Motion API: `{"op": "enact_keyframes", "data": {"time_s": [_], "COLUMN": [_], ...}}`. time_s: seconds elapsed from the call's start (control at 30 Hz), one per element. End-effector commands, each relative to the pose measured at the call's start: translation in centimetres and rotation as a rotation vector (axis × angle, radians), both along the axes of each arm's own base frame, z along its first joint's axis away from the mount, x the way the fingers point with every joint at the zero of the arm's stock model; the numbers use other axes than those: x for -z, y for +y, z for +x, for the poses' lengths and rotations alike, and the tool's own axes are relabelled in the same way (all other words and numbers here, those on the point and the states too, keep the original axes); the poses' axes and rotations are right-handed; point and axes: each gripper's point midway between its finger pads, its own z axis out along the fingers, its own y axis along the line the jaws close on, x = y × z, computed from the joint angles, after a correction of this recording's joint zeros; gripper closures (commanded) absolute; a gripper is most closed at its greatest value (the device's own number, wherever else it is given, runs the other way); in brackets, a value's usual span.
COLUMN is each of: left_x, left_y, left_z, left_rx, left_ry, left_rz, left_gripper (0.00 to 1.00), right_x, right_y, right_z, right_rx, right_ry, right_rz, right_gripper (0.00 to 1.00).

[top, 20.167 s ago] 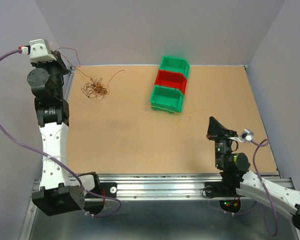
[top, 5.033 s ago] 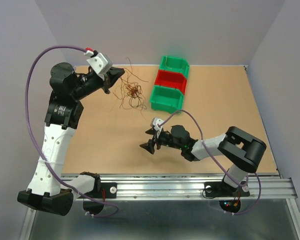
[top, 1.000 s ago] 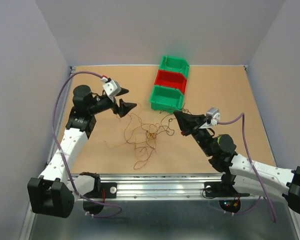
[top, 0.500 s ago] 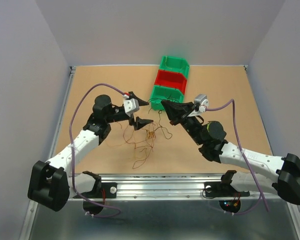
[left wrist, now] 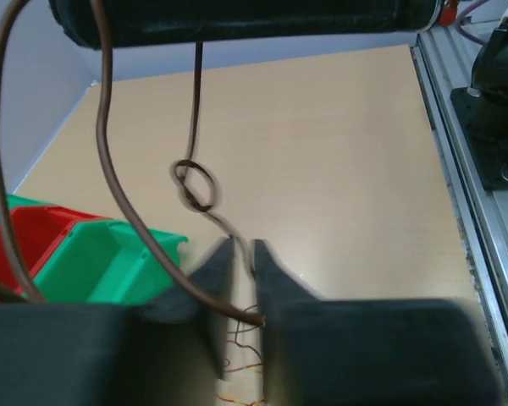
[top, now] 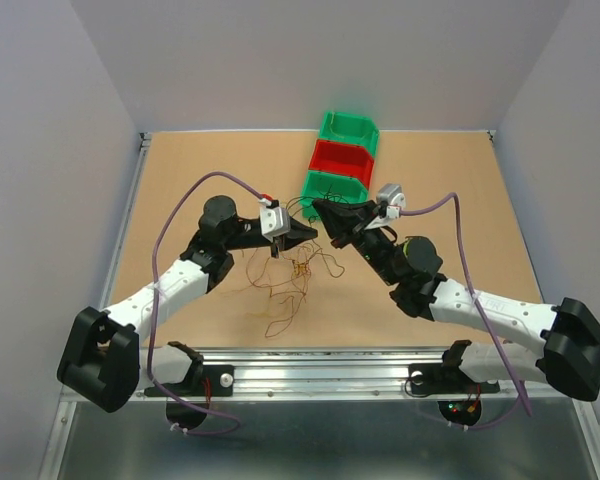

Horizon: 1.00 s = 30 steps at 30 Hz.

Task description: Untangle the cables

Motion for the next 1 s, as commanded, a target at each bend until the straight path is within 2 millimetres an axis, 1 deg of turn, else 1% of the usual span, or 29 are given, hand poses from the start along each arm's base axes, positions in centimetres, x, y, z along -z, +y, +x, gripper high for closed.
{"op": "enact_keyframes", "data": {"time_s": [0.0, 0.13, 0.23, 0.27, 0.3, 0.33, 0.37, 0.4, 0.43, 0.47, 0.5, 0.53, 0.57, 0.63, 0.67, 0.8, 0.87, 0.97], "left_x": [-1.5, -0.9, -0.6, -0.2, 0.1, 0.2, 0.6, 0.6, 0.9, 1.4, 1.7, 1.9, 2.6, 3.2, 3.6, 3.7, 4.0, 4.3], "left_y": [-0.4, -0.7, -0.6, -0.5, -0.5, -0.4, -0.4, -0.4, -0.4, -0.3, -0.3, -0.1, -0.1, 0.1, 0.2, 0.4, 0.4, 0.9], "left_z": [0.9, 0.6, 1.0, 1.6, 1.7, 2.1, 2.3, 2.4, 2.6, 2.9, 3.1, 3.6, 3.8, 4.0, 4.1, 4.7, 5.1, 6.1], "left_rx": [-0.007, 0.031, 0.015, -0.015, -0.023, -0.039, -0.046, -0.052, -0.056, -0.065, -0.075, -0.098, -0.103, -0.11, -0.116, -0.142, -0.157, -0.203], "left_ry": [-0.05, -0.028, -0.028, -0.016, -0.015, -0.02, -0.014, -0.015, -0.009, -0.006, -0.001, -0.003, 0.006, 0.011, 0.014, 0.017, 0.024, 0.034], "left_rz": [-0.013, 0.004, 0.016, 0.03, 0.037, 0.045, 0.052, 0.056, 0.063, 0.079, 0.089, 0.098, 0.118, 0.134, 0.147, 0.155, 0.164, 0.177], "left_gripper": [1.0, 1.0, 1.0, 1.0, 1.0, 1.0, 1.0, 1.0, 1.0, 1.0, 1.0, 1.0, 1.0, 1.0, 1.0, 1.0, 1.0, 1.0], "right_x": [-3.5, -2.6, -2.1, -1.8, -2.3, -1.8, -1.9, -2.6, -2.8, -2.5, -3.1, -3.2, -3.3, -3.7, -3.7, -3.7, -3.2, -2.6], "right_y": [-0.8, -1.6, -3.0, -4.2, -4.9, -5.7, -6.3, -6.7, -7.0, -7.6, -8.1, -9.0, -9.4, -10.9, -11.3, -13.3, -14.3, -15.5], "right_z": [-0.2, 0.9, 2.4, 3.4, 4.0, 5.0, 5.5, 6.0, 6.3, 7.1, 7.4, 7.9, 8.2, 9.1, 9.4, 11.0, 12.0, 13.3], "right_rx": [0.011, 0.081, 0.198, 0.29, 0.34, 0.416, 0.47, 0.503, 0.527, 0.569, 0.588, 0.624, 0.641, 0.687, 0.703, 0.759, 0.801, 0.847], "right_ry": [-0.053, -0.03, 0.0, 0.016, 0.019, 0.046, 0.028, 0.026, 0.026, 0.031, 0.028, 0.031, 0.03, 0.028, 0.033, 0.033, 0.041, 0.054], "right_rz": [0.101, 0.095, 0.101, 0.099, 0.108, 0.109, 0.075, 0.082, 0.081, 0.068, 0.08, 0.082, 0.083, 0.095, 0.1, 0.108, 0.102, 0.093], "right_gripper": [0.99, 0.98, 0.94, 0.94, 0.95, 0.96, 0.96, 0.96, 0.96, 0.93, 0.93, 0.93, 0.93, 0.93, 0.93, 0.91, 0.89, 0.89]}}
